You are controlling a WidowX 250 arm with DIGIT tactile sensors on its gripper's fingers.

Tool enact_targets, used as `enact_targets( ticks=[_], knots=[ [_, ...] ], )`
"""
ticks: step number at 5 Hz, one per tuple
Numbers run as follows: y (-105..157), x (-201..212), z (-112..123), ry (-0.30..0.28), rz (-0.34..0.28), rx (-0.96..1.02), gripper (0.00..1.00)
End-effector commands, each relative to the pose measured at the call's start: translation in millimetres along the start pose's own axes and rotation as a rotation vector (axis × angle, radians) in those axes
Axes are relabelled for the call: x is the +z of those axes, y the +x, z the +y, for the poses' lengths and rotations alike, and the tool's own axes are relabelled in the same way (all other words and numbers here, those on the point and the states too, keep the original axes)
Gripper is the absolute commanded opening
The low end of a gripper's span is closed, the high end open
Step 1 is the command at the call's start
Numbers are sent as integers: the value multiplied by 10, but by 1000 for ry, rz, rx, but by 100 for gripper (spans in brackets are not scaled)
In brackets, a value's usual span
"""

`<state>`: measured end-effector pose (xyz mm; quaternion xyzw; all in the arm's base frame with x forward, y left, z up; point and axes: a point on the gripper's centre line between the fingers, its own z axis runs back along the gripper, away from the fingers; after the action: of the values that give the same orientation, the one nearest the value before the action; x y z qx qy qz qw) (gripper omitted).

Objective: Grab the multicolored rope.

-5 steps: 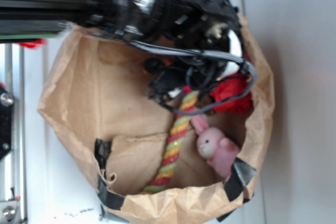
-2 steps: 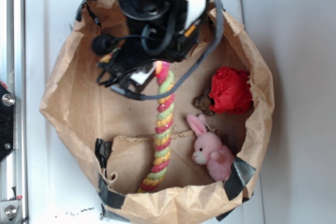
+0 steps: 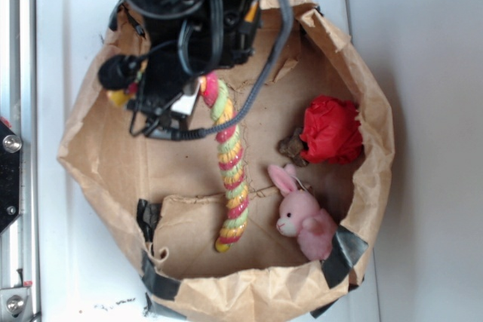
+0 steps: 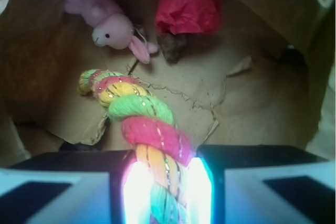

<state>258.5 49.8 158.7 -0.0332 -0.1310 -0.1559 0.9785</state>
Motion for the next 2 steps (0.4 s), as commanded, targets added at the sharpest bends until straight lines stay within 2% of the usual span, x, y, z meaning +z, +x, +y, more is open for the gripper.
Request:
enact_targets(
  ticks=[1,2],
  knots=[
    [199,330,-216,91,-65,67,0],
    [287,336,-263,100,-72,60,0]
  ],
)
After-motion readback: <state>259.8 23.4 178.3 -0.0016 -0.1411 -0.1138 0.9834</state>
